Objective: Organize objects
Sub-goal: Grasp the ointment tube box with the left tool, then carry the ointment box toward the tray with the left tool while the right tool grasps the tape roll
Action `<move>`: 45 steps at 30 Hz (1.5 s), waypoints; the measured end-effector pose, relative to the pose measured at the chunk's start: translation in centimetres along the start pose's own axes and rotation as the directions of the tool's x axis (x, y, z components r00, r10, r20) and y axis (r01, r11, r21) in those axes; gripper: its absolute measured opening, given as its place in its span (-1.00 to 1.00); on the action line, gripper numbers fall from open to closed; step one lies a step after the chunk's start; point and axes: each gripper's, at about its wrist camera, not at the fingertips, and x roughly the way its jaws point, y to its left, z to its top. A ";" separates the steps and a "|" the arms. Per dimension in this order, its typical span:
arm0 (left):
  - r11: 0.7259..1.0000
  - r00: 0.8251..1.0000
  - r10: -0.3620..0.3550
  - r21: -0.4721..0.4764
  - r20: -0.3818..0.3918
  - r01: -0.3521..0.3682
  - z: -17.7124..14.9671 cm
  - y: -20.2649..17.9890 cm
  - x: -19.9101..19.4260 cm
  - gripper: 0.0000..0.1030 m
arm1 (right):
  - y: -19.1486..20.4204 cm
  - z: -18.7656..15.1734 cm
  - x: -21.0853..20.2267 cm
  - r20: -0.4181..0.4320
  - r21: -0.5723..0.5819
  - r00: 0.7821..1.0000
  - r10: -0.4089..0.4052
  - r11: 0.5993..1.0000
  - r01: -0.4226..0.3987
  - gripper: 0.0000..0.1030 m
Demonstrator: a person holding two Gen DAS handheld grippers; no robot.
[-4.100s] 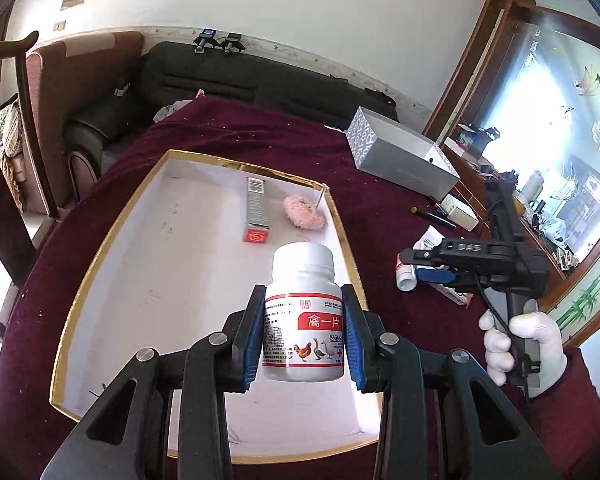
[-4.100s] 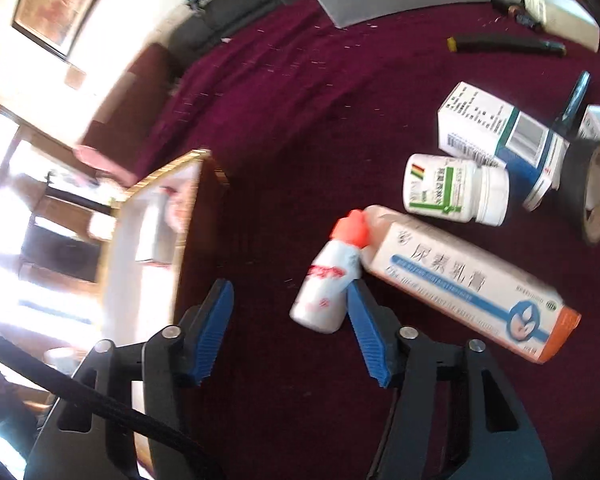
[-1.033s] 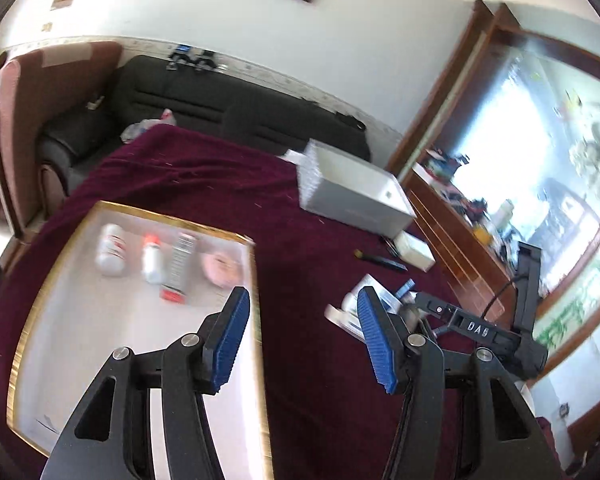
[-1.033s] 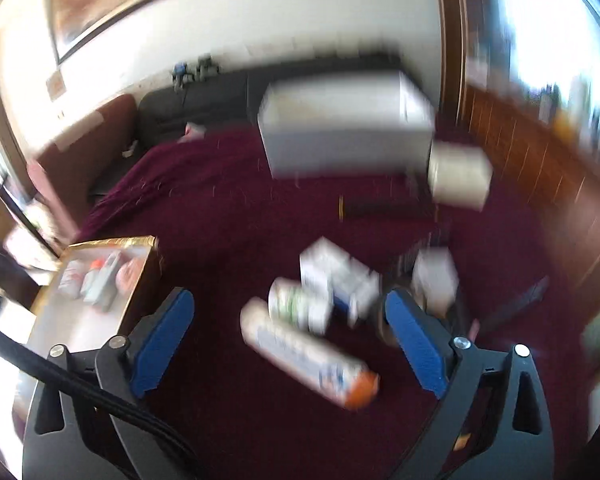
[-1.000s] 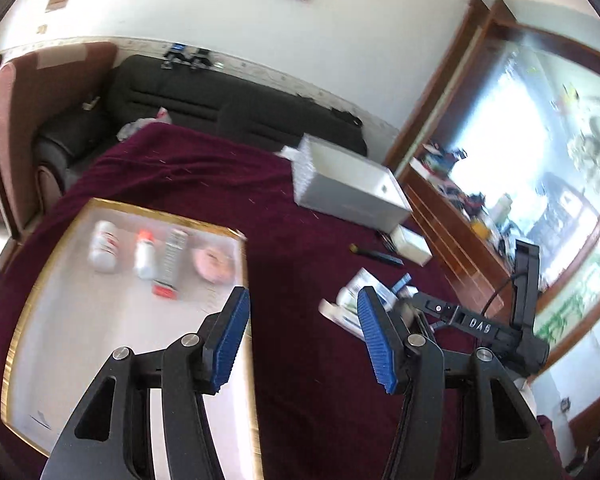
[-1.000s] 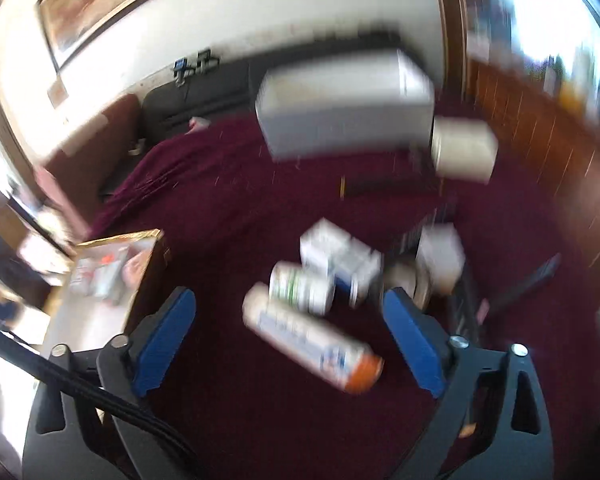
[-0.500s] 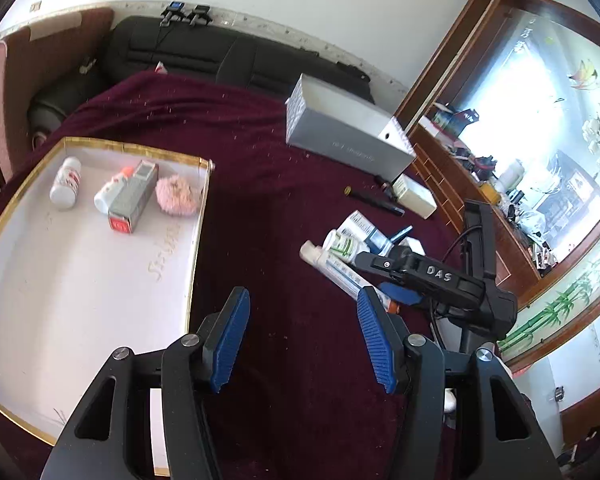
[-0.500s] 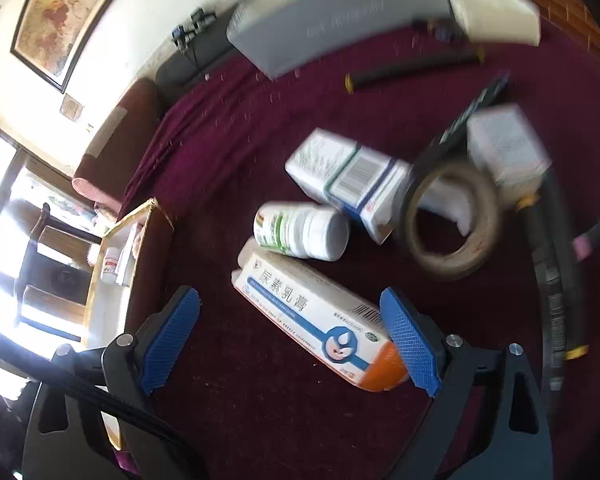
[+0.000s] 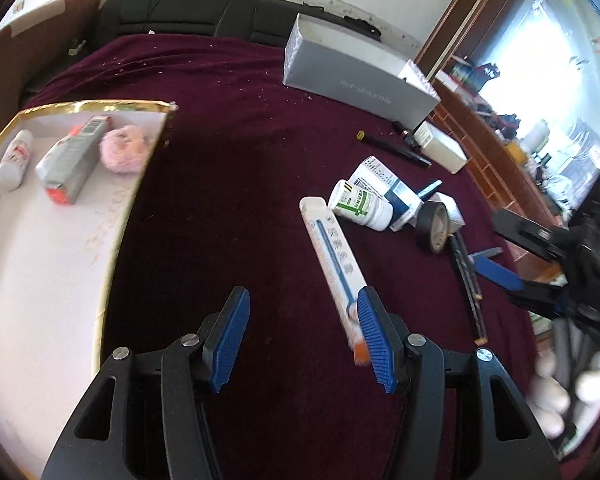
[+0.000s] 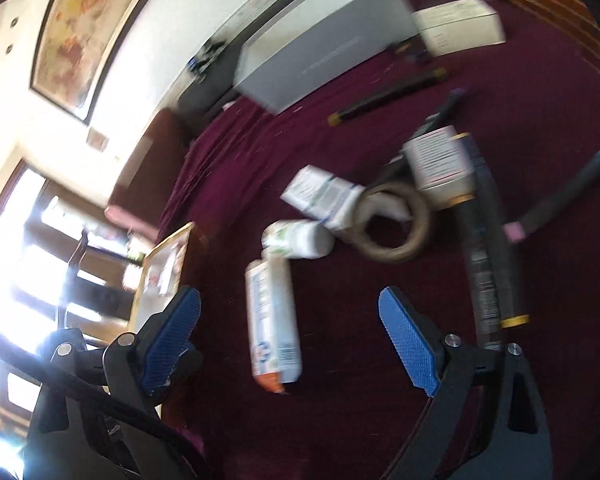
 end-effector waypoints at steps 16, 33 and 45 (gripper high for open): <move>0.963 0.991 0.133 0.238 -0.021 -0.124 0.0 -3.7 5.5 -0.67 | -0.7 1.2 1.1 -0.002 -0.064 0.995 -0.101 0.993 0.101 0.79; 0.972 0.995 0.093 0.212 0.048 -0.101 -1.6 -2.4 4.4 -0.45 | 1.9 1.7 9.0 0.046 -0.265 0.913 -0.406 0.876 0.403 -0.56; 0.990 1.000 -0.007 0.142 0.009 0.006 -1.5 -1.2 2.9 -0.71 | 2.5 0.2 5.1 0.104 -0.208 0.928 -0.359 0.904 0.373 -0.87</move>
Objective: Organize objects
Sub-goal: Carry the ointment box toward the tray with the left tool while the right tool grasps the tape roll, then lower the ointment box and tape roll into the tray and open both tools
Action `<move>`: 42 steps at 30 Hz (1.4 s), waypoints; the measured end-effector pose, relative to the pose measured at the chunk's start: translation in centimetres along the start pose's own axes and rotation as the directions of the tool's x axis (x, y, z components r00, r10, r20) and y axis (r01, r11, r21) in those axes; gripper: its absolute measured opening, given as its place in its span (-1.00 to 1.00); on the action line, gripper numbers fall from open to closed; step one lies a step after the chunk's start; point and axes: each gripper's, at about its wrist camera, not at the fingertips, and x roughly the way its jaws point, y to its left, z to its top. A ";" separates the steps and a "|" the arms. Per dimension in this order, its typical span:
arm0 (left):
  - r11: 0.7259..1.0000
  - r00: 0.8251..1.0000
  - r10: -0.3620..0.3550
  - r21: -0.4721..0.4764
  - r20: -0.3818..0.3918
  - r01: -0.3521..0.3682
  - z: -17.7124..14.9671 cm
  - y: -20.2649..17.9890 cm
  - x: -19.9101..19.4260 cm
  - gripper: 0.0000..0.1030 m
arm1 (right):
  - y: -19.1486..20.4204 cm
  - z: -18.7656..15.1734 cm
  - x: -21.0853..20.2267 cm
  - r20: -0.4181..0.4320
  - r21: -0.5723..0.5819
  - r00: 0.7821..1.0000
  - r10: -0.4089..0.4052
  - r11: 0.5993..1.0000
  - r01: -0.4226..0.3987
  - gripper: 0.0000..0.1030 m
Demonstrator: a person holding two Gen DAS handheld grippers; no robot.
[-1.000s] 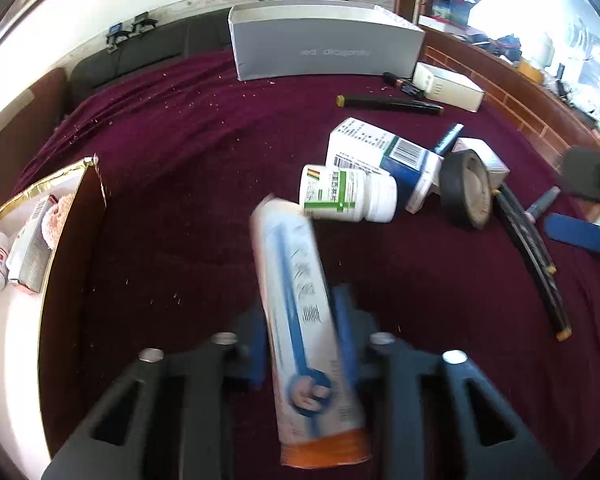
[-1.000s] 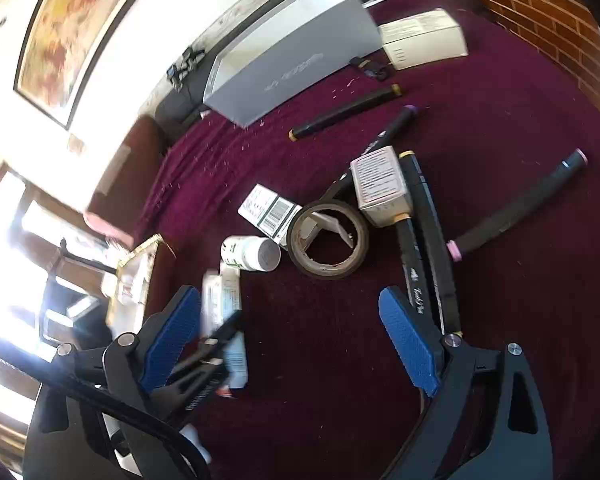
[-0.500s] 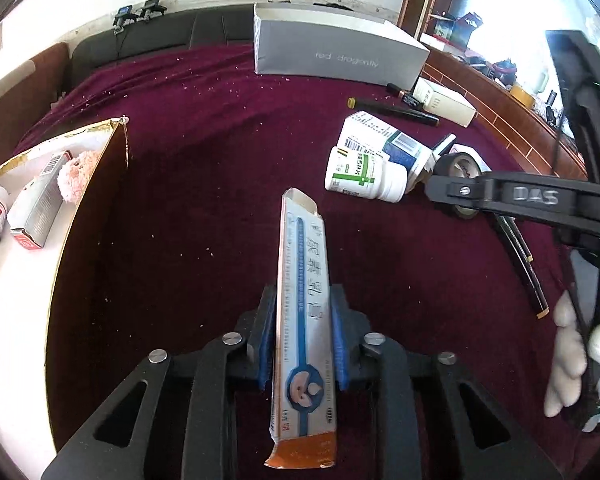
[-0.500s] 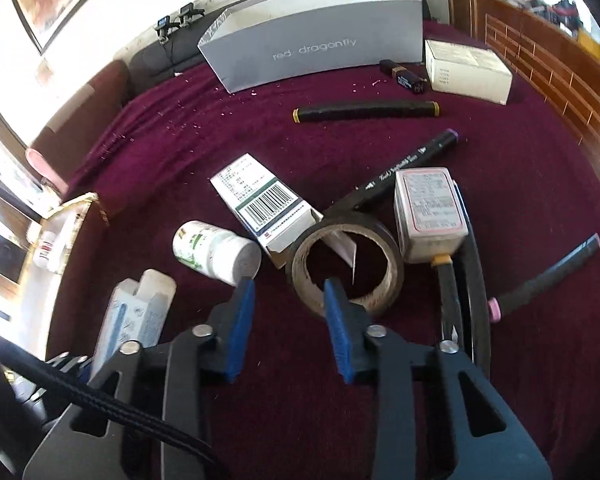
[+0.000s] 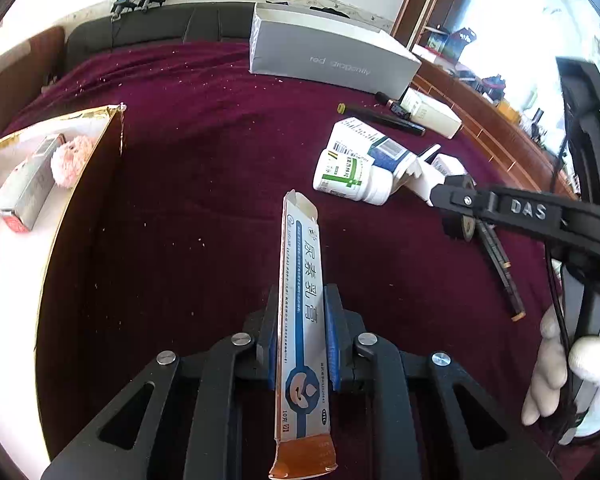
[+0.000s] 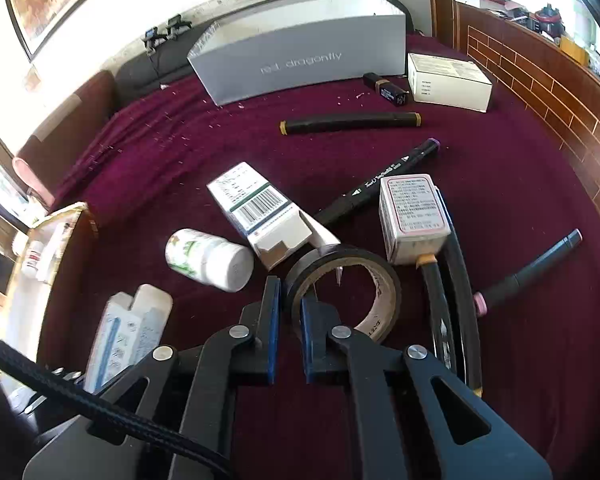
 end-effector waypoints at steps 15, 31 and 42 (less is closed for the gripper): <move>0.998 0.984 -0.029 -0.044 0.174 0.037 0.1 3.3 -10.6 -0.70 | 6.3 -1.0 -6.7 0.075 -0.082 0.983 0.167 0.984 -0.161 -0.86; 0.968 0.971 0.184 -0.201 0.149 -0.153 0.1 16.8 -12.2 -0.70 | 21.7 -0.6 -2.9 -0.065 -0.212 0.938 0.342 0.913 -0.347 -0.85; 0.958 0.978 0.185 -0.241 0.097 -0.158 -0.3 19.9 -10.3 -0.70 | 27.8 -1.7 3.8 -0.209 -0.238 0.927 0.313 0.903 -0.358 -0.85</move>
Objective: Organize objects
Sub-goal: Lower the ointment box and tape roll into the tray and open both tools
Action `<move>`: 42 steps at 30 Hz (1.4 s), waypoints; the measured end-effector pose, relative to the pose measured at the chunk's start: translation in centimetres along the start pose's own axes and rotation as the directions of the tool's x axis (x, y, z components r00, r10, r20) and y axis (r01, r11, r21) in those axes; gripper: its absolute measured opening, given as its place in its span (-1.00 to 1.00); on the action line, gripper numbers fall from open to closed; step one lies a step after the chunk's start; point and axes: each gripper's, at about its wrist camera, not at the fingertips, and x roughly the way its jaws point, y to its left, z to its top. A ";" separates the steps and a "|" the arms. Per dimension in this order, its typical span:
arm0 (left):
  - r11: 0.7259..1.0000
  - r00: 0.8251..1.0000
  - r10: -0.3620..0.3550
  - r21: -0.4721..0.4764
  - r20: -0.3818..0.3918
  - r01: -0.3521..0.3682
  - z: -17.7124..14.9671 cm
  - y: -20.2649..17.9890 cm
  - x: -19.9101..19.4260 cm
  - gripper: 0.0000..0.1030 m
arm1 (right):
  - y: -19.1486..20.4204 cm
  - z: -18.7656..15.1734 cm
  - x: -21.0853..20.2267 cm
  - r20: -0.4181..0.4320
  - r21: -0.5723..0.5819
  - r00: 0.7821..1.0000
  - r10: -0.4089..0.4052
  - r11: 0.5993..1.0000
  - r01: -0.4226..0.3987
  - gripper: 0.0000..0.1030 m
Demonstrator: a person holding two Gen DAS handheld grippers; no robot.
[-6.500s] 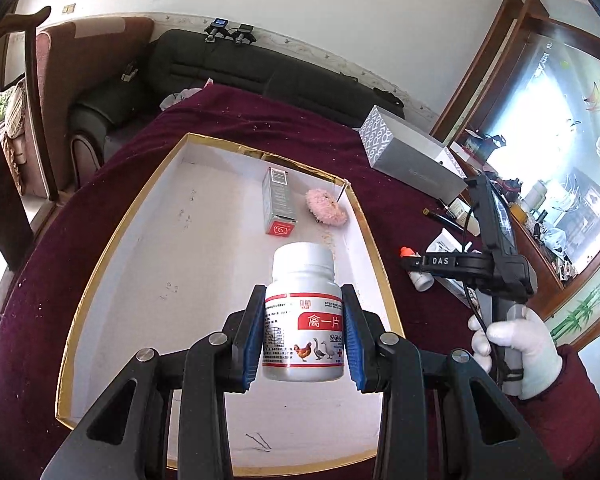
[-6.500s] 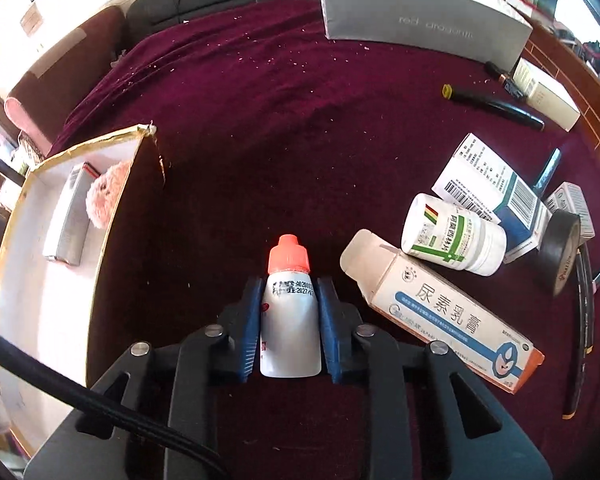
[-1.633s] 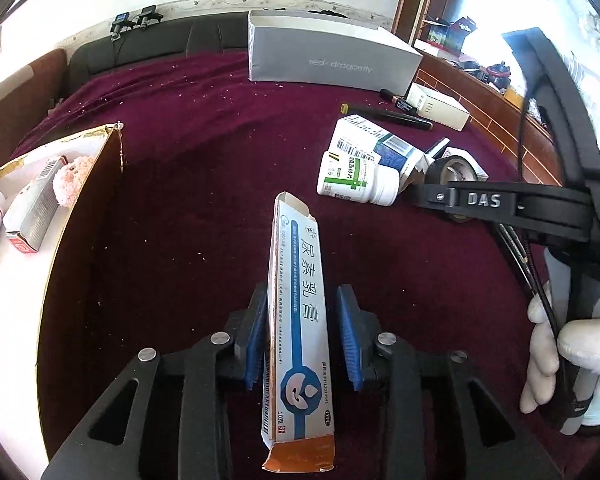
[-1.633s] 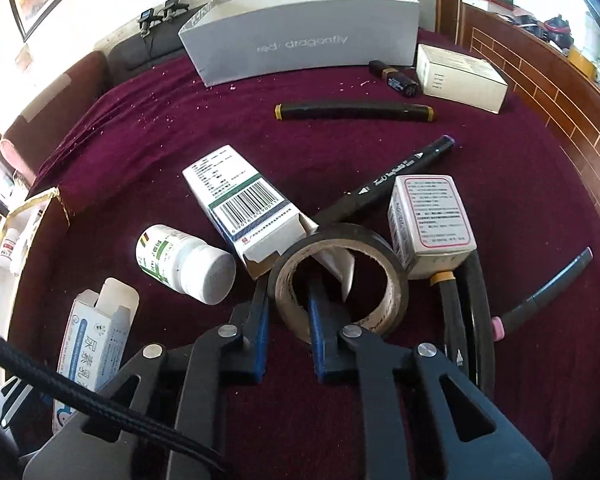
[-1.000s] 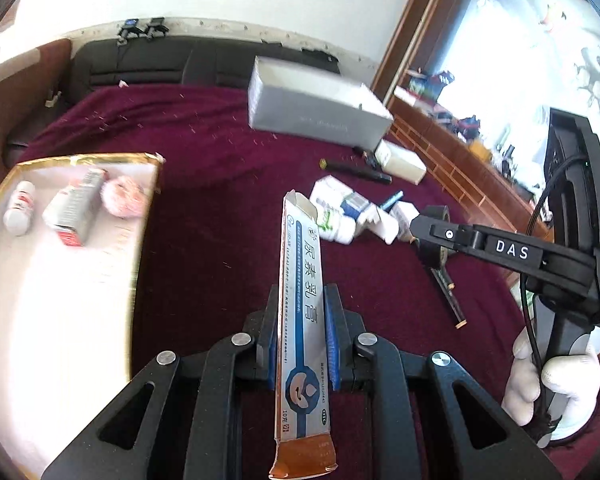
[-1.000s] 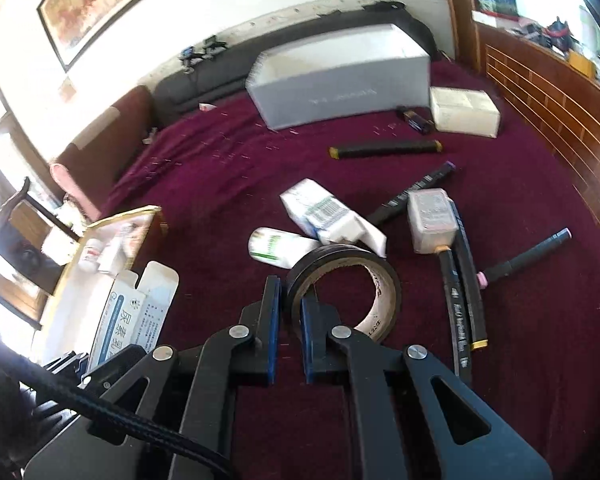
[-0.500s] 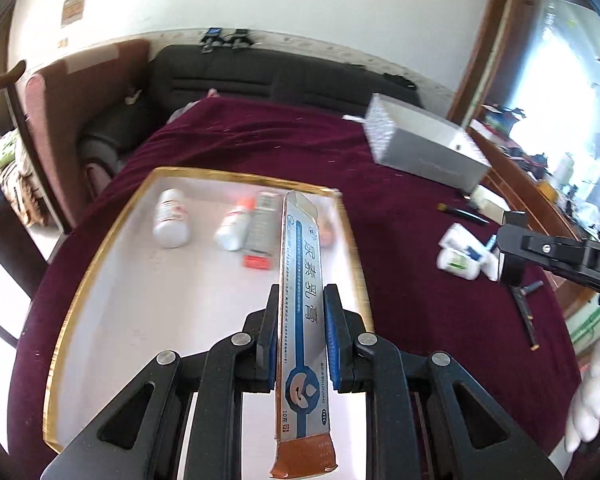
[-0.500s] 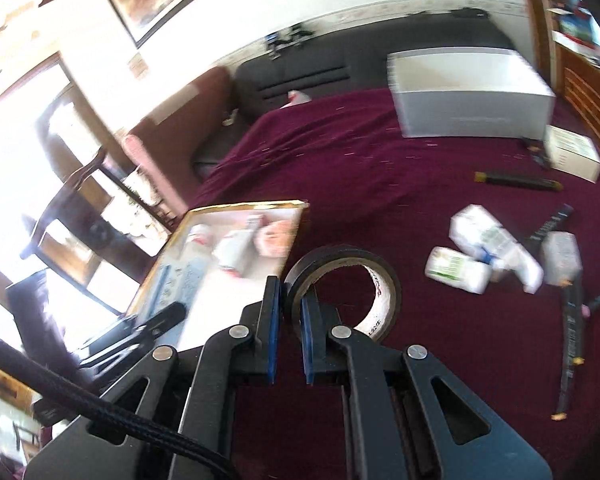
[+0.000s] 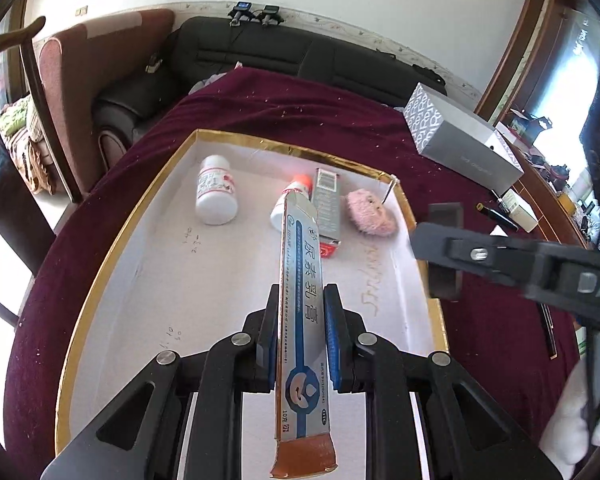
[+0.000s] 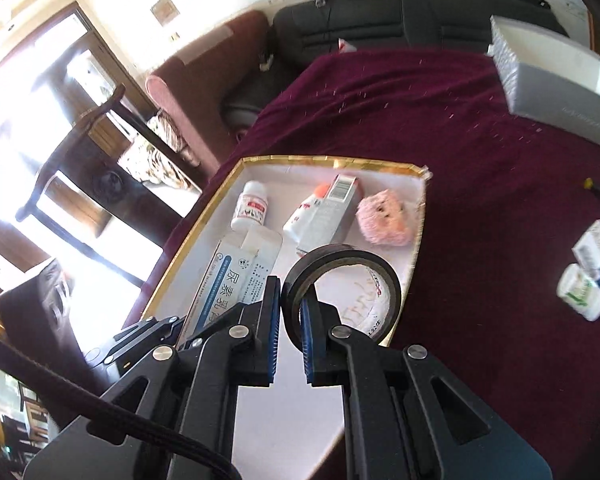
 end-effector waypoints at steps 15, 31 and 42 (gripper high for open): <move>0.998 0.992 -0.045 -0.057 -0.116 0.039 0.5 0.3 3.0 -0.69 | -2.0 0.7 5.2 -0.116 0.047 0.992 -0.055 0.997 0.061 -0.85; 0.975 0.991 -0.085 -0.215 -0.108 0.060 -0.4 2.0 3.1 -0.20 | -4.4 0.3 2.9 -0.055 0.110 0.998 -0.016 0.994 0.022 -0.32; 0.989 0.998 -0.058 -0.140 -0.006 0.056 -1.0 -2.2 -0.6 0.00 | -5.0 -2.3 -3.0 0.086 0.136 0.996 0.019 0.990 -0.030 -0.09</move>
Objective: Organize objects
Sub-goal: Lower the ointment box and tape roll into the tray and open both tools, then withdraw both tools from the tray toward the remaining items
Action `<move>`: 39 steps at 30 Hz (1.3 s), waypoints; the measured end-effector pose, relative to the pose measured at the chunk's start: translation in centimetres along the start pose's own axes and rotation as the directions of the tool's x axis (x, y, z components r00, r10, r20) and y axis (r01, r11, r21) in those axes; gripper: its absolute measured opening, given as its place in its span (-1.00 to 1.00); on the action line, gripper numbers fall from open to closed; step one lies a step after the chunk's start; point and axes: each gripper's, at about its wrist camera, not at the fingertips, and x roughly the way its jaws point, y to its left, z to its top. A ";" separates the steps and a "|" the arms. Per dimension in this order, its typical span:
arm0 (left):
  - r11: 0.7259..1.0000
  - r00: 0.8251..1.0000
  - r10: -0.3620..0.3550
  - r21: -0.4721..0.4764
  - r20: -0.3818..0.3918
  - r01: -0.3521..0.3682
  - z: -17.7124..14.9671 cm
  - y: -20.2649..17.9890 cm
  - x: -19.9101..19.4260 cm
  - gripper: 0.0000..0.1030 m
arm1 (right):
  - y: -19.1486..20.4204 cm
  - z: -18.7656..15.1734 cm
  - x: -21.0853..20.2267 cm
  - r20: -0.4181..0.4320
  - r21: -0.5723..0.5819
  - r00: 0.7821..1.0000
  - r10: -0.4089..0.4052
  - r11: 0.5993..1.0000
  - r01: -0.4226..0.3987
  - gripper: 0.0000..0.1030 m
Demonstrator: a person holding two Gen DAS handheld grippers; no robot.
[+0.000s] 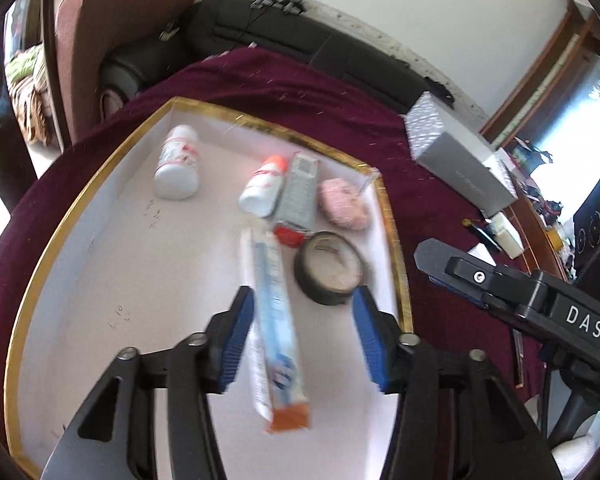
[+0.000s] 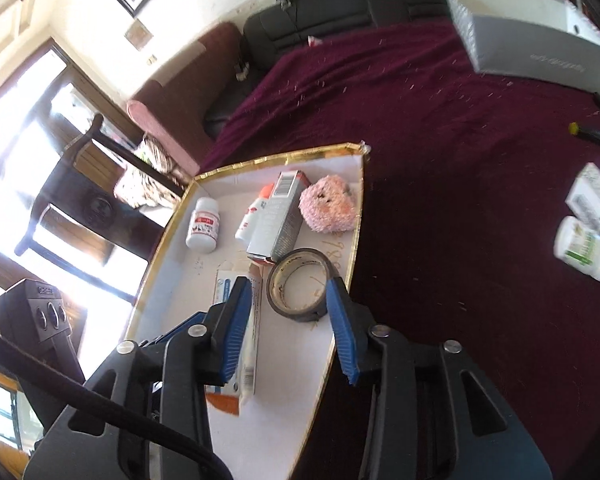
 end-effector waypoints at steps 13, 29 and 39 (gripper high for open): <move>0.972 0.975 0.108 0.184 0.196 -0.145 -2.8 -7.7 -6.8 0.05 | -2.9 -4.0 -6.2 0.122 0.047 0.992 -0.011 0.999 0.005 0.06; 0.921 0.958 0.121 0.329 0.260 -0.206 -5.1 -13.8 -8.2 0.10 | -7.9 -5.6 -11.9 0.226 0.116 0.972 -0.061 0.993 0.035 0.15; 0.900 0.966 0.133 0.380 0.222 -0.212 -5.9 -15.8 -6.2 0.10 | -11.8 -5.9 -14.6 0.262 0.170 0.959 -0.107 0.983 0.063 0.16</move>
